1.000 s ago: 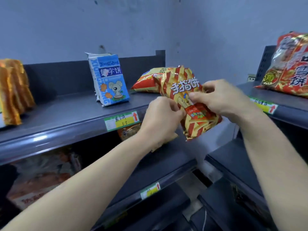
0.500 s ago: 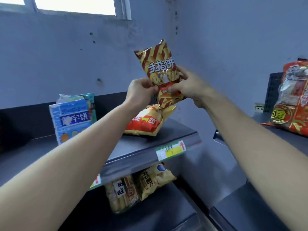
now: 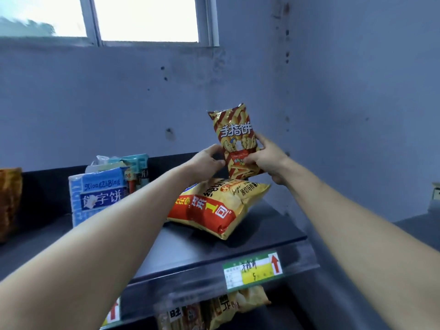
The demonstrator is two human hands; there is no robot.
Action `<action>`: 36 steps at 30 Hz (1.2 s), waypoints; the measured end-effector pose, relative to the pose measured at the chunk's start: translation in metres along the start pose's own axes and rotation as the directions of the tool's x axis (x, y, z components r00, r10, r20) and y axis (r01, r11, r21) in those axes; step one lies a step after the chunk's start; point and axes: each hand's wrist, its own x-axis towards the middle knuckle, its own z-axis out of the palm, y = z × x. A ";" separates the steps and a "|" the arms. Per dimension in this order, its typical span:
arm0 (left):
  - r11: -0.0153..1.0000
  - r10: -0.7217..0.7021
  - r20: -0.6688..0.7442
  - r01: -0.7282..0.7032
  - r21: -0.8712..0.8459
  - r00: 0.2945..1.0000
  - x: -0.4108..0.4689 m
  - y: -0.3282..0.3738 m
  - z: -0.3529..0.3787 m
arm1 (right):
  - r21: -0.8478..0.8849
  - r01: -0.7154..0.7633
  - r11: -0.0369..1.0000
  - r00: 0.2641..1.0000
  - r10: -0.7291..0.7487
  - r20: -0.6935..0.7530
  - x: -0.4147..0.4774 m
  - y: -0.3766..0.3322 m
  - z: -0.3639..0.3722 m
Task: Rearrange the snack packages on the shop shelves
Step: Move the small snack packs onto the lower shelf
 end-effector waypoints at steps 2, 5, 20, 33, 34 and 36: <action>0.991 -0.047 0.094 0.035 0.127 0.994 0.001 -0.005 0.004 | -0.029 -0.054 0.998 0.998 0.054 0.020 0.004 0.011 -0.002; 0.960 -0.059 0.143 0.017 0.280 0.988 -0.001 -0.007 0.007 | -0.061 -0.125 0.990 0.992 0.127 0.024 0.008 0.021 -0.004; 0.960 -0.180 -0.044 0.185 0.209 0.983 0.015 -0.023 -0.002 | -0.155 -0.097 0.983 0.985 0.117 0.125 0.037 0.045 0.026; 0.949 -0.264 0.049 0.250 0.191 0.963 0.029 -0.045 0.005 | -0.268 -0.070 0.961 0.989 0.102 0.107 0.056 0.065 0.042; 0.948 -0.265 0.050 0.251 0.193 0.963 0.028 -0.045 0.004 | -0.276 -0.069 0.959 0.988 0.104 0.116 0.056 0.065 0.042; 0.948 -0.268 0.050 0.254 0.193 0.962 0.027 -0.044 0.004 | -0.298 -0.064 0.952 0.987 0.105 0.125 0.056 0.065 0.044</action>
